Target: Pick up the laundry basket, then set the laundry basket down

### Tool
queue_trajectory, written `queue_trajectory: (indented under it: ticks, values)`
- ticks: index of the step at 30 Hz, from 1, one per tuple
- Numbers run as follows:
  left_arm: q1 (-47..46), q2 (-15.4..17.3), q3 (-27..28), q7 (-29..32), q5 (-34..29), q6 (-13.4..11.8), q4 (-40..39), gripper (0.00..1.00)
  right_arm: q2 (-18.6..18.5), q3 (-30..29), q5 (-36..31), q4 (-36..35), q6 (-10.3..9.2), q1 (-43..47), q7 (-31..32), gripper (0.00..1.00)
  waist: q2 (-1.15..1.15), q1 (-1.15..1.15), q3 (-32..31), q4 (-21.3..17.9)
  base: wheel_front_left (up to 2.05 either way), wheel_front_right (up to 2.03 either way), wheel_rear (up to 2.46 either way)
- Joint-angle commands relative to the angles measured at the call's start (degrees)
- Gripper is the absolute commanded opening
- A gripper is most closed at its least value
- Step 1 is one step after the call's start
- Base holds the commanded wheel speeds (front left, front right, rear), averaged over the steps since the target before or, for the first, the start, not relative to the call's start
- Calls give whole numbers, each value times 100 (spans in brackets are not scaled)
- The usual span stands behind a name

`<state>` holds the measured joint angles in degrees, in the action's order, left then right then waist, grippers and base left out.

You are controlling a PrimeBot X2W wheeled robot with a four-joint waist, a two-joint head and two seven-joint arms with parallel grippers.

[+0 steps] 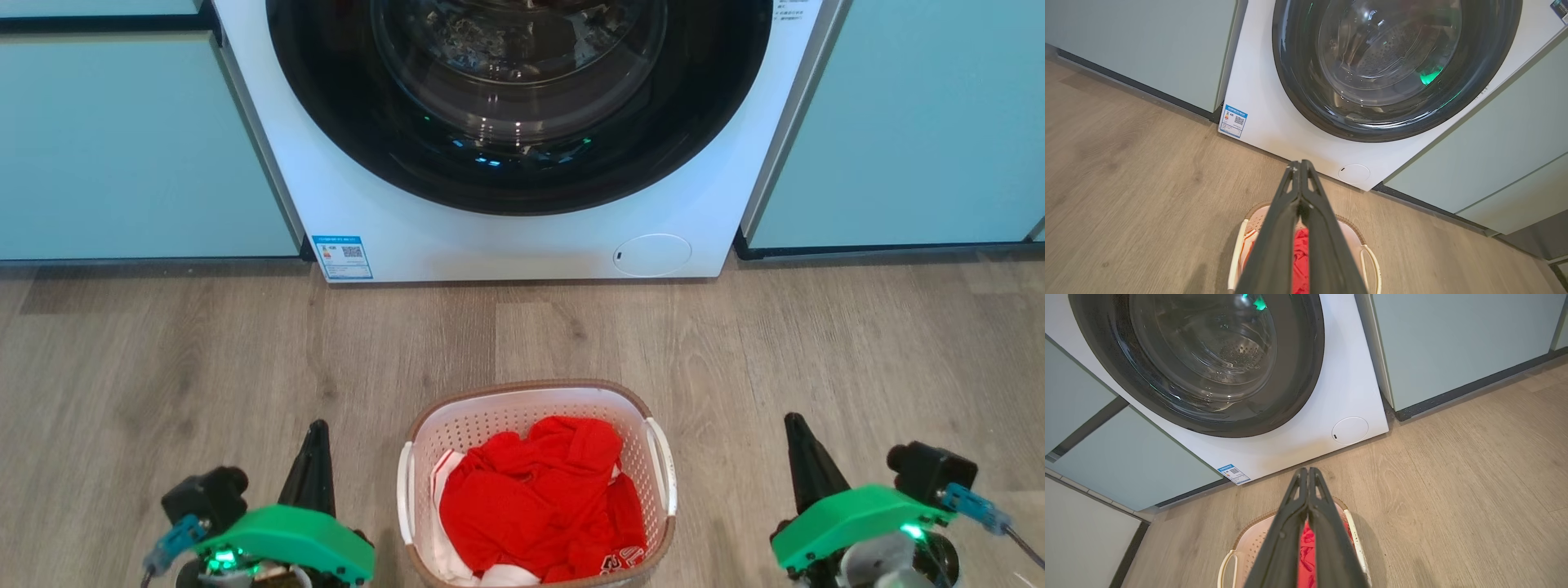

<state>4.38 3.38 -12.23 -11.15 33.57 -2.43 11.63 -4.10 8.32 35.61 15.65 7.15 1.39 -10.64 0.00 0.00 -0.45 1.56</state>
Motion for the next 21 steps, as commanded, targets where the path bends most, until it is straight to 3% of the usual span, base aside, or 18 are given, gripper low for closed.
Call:
queue_trajectory:
  ticks: [1,21]
  values:
    - [-359,72,140,36,190,70,-166,0,-45,-59,188,-184,8,-315,45,0,0,0,1,-3,0,0,0]
    - [-496,106,420,329,1440,263,-96,0,-52,-298,1375,-184,13,-402,347,0,0,0,14,-35,0,0,0]
